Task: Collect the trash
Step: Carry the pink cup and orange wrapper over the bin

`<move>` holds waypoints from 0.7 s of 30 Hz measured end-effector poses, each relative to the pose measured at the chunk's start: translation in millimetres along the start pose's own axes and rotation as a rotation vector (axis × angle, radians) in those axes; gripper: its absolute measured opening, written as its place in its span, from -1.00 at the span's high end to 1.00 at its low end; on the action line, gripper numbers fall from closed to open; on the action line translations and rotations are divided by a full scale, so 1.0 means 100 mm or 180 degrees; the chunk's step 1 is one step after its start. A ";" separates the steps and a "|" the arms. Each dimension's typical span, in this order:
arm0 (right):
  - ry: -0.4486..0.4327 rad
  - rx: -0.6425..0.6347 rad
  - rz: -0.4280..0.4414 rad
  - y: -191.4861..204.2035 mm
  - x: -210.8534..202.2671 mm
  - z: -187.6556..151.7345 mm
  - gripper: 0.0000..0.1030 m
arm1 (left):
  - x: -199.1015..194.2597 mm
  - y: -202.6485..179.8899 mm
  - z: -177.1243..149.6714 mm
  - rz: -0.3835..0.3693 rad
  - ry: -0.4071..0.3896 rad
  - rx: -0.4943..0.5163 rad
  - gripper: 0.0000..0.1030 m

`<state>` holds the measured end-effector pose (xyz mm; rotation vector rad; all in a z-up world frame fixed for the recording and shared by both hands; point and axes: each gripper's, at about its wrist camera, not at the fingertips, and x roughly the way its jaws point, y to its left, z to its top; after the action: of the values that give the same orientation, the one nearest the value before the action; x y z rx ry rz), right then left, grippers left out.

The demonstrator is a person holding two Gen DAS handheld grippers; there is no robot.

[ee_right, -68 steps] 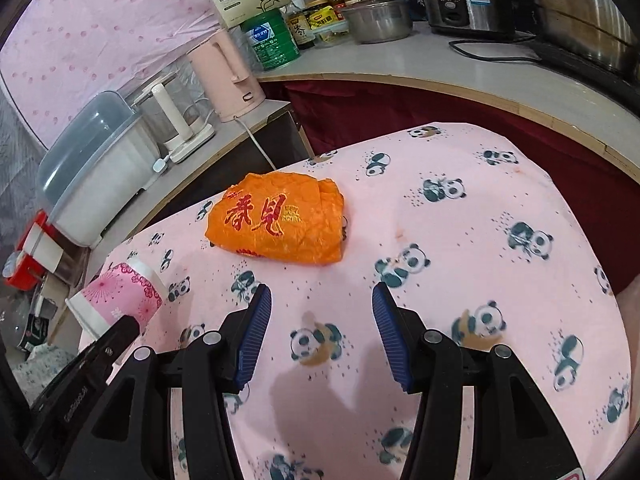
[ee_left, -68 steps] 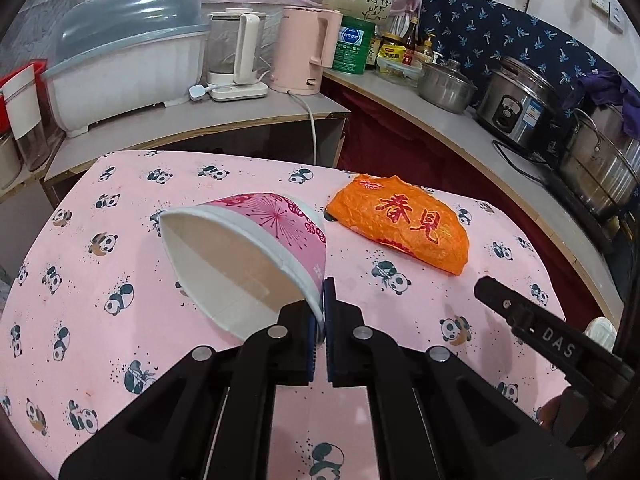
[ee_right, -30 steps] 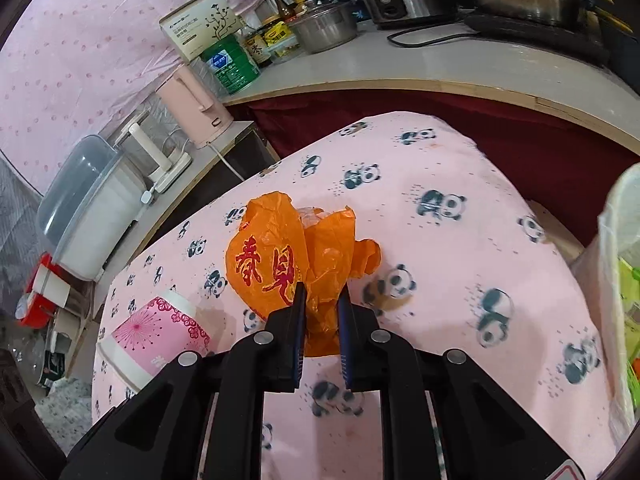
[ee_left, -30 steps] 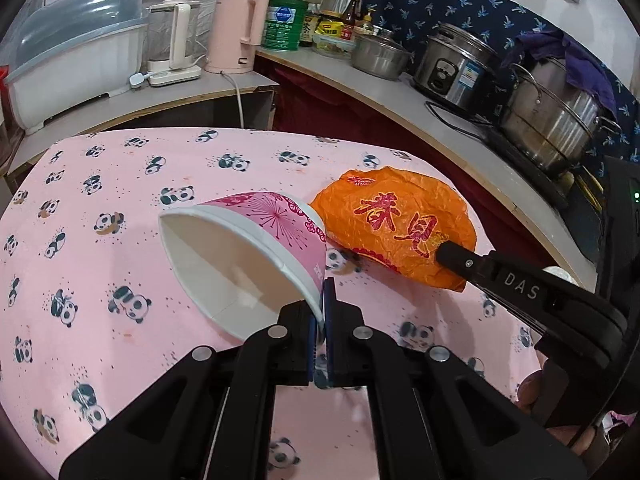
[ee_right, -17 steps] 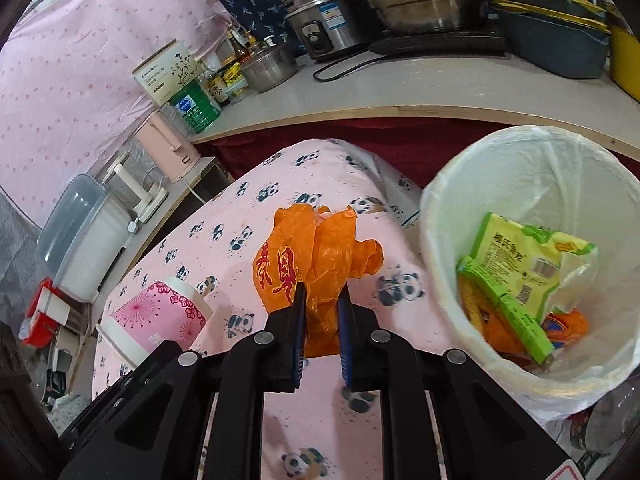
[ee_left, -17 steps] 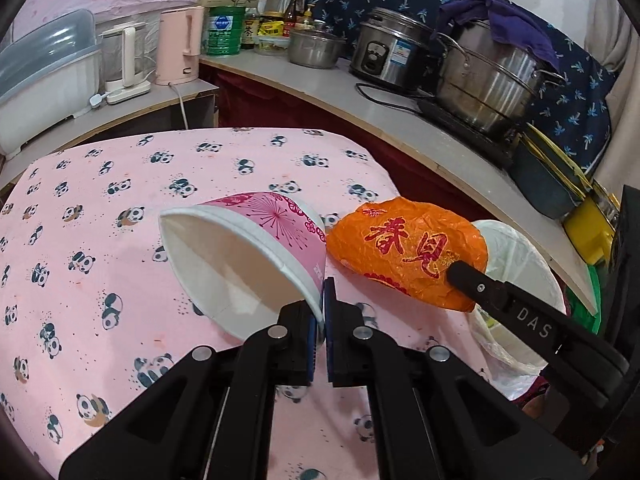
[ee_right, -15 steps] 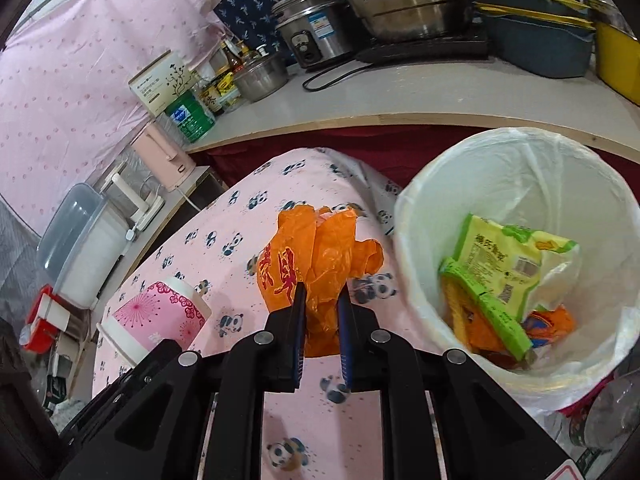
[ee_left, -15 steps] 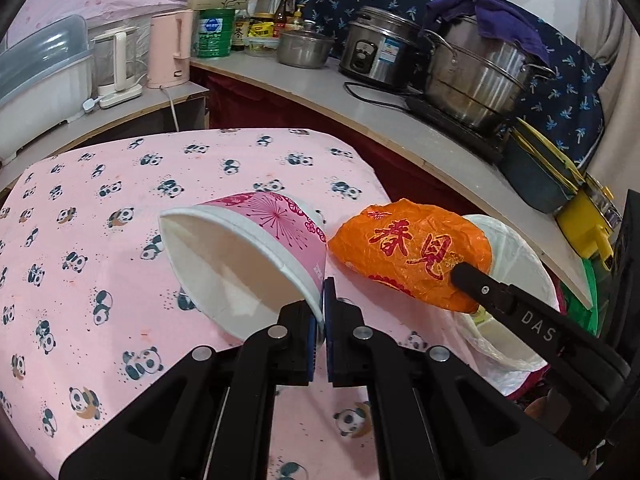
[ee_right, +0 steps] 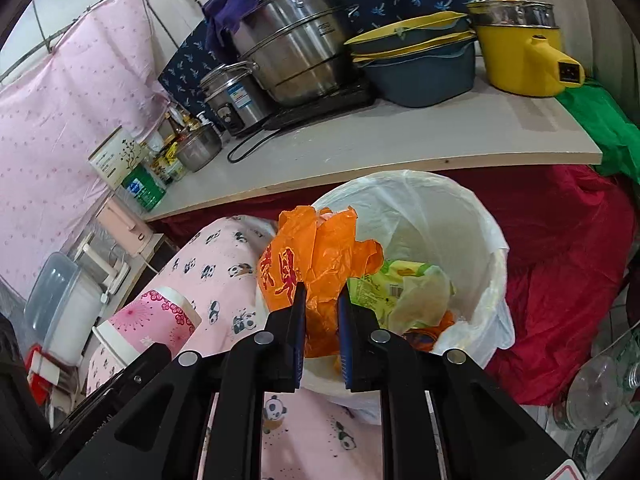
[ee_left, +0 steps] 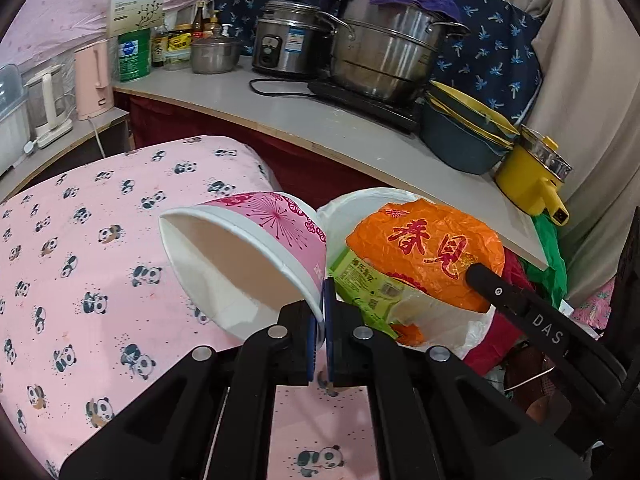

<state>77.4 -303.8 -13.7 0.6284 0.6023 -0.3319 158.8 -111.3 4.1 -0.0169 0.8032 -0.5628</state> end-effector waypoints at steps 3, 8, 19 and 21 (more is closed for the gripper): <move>-0.0093 0.0074 -0.0094 -0.16 -0.09 0.02 0.73 | 0.03 -0.15 0.00 -0.0156 0.0025 0.0066 0.94; -0.0184 0.0223 -0.0180 -0.40 -0.18 0.07 0.73 | 0.13 -0.40 0.04 -0.0321 0.0090 0.0209 0.94; -0.0225 0.0367 -0.0292 -0.68 -0.18 0.12 0.73 | 0.45 -0.79 0.08 -0.0551 0.0252 0.0414 0.93; -0.0216 0.0386 -0.0302 -0.71 -0.16 0.11 0.73 | 0.50 -0.85 0.08 -0.0577 0.0265 0.0448 0.93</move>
<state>36.5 -363.1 -28.7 0.7033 0.5507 -0.4794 152.0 -209.5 -5.4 0.0641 0.8462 -0.7948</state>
